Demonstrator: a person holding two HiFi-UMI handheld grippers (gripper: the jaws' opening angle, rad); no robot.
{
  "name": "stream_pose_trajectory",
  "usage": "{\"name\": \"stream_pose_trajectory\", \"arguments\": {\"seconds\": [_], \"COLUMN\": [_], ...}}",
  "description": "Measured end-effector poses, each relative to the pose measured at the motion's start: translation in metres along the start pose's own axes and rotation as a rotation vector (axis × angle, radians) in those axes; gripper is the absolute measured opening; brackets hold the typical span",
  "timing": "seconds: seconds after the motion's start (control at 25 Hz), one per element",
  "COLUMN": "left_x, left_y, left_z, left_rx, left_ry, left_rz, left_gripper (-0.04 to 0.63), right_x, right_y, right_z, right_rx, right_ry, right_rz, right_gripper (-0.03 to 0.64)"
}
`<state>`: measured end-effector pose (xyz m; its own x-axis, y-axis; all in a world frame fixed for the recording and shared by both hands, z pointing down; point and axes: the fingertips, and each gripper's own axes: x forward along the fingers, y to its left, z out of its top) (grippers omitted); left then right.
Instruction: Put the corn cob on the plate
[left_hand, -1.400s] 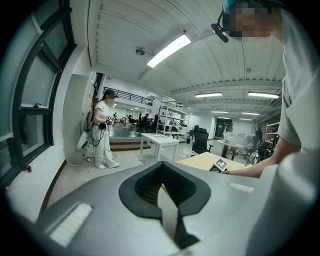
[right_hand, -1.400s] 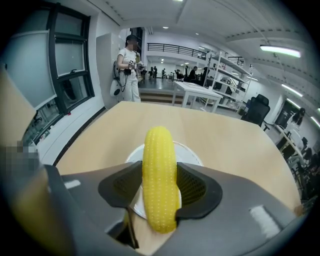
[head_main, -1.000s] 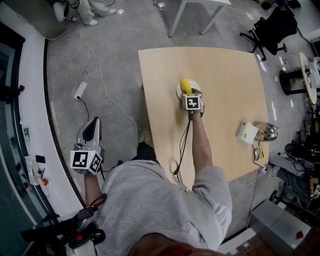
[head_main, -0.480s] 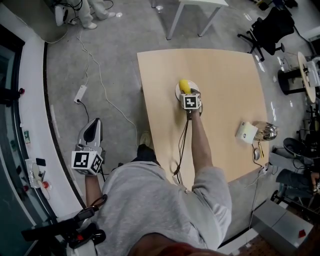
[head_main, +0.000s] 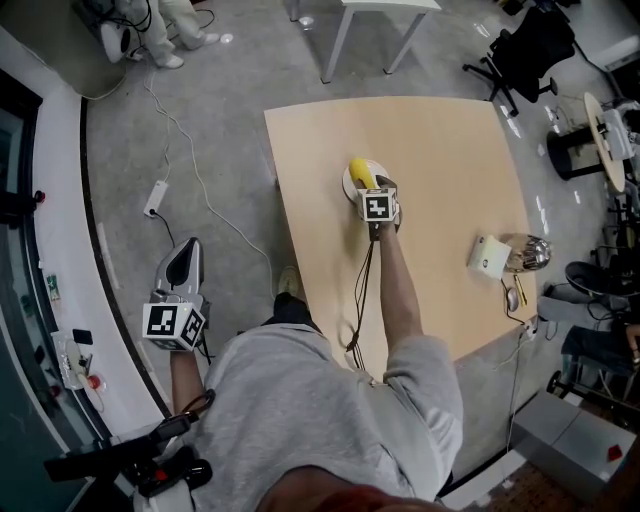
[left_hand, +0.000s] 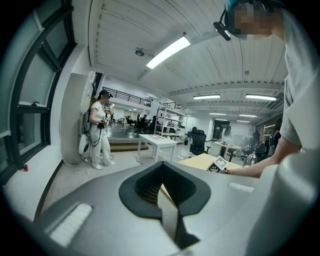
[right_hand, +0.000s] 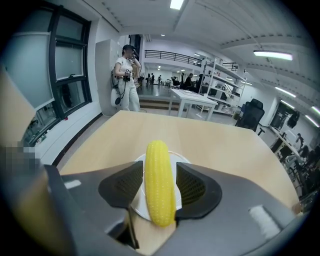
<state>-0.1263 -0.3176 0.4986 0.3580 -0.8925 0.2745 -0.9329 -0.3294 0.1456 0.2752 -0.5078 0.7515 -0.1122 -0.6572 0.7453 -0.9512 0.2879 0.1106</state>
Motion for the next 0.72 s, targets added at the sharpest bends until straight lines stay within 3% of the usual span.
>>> {"name": "stream_pose_trajectory", "arguments": {"seconds": [0.16, 0.72], "left_x": [0.005, 0.015], "left_y": [-0.006, -0.025], "left_z": [0.003, 0.011], "left_rx": [0.009, 0.037], "left_ry": [-0.007, -0.035], "left_rz": [-0.029, -0.128], "left_gripper": [0.02, 0.02], "right_x": [-0.018, -0.111], "right_y": [-0.003, 0.0], "right_z": [0.009, 0.024], "right_rx": [-0.011, 0.125], "right_ry": [-0.041, -0.229], "right_rz": [-0.015, -0.038], "right_gripper": [0.21, 0.2]}}
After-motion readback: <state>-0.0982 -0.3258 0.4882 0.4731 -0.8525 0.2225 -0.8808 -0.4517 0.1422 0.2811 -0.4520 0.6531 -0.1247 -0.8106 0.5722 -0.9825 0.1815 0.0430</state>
